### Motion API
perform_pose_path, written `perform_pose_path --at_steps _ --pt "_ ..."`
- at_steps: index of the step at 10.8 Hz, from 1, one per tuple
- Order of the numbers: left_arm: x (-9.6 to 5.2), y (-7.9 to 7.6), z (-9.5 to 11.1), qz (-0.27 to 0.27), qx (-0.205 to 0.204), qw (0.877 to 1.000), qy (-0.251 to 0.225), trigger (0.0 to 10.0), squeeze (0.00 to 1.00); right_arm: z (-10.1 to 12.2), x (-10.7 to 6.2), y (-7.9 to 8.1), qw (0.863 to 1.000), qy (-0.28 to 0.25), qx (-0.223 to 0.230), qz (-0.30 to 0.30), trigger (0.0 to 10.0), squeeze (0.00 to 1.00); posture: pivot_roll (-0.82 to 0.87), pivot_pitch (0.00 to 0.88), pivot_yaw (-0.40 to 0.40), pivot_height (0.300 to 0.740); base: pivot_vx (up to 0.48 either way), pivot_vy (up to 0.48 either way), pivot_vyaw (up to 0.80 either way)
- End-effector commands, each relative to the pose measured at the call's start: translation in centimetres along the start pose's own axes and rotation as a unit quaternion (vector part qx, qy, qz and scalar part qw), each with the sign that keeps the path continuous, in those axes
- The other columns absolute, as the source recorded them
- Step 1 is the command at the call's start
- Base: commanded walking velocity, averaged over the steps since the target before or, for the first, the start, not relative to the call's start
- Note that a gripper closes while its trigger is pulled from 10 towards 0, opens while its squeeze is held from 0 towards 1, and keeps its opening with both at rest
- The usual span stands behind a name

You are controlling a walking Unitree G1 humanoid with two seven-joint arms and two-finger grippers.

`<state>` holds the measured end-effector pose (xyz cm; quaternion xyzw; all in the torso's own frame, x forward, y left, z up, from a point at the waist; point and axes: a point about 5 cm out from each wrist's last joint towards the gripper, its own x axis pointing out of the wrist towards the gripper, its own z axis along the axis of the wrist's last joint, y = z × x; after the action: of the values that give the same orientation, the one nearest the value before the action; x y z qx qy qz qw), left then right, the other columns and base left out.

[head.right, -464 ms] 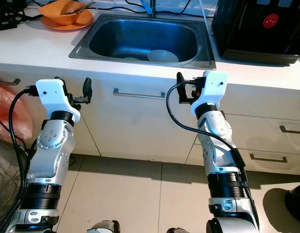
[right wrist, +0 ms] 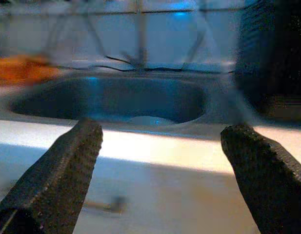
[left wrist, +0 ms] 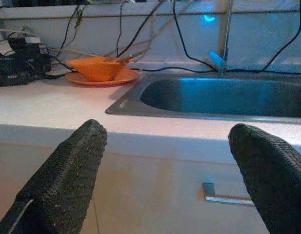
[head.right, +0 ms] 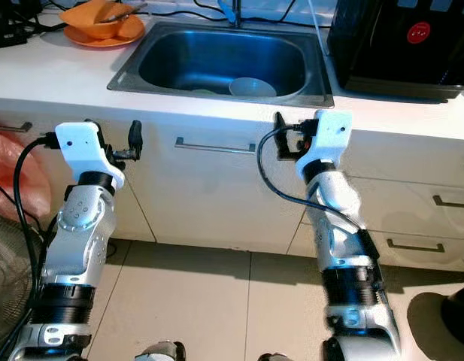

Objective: Kitchen organization

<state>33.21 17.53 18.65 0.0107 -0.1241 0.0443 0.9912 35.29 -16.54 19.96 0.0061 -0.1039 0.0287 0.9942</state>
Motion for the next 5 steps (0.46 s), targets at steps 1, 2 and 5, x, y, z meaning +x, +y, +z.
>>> perform_pose_path --at_steps 1,2,5 --pt "0.18 0.41 0.4 0.015 -0.005 1.0 -0.004 10.0 0.0 0.24 0.23 -0.85 1.0 -0.008 -0.018 -0.024 10.0 0.0 0.09 0.068 -0.006 0.74 0.0 0.0 0.0" --pt "0.15 0.36 0.39 0.016 -0.005 1.0 -0.005 10.0 0.0 0.0 0.21 -0.46 1.0 -0.004 0.002 -0.004 10.0 0.0 0.09 0.066 -0.011 0.74 0.0 0.0 0.0" --pt "0.21 0.52 0.4 0.019 -0.013 1.0 -0.003 10.0 0.0 0.12 0.32 0.02 1.0 -0.012 -0.016 -0.006 10.0 0.0 0.09 0.067 -0.011 0.74 0.0 0.0 0.0"
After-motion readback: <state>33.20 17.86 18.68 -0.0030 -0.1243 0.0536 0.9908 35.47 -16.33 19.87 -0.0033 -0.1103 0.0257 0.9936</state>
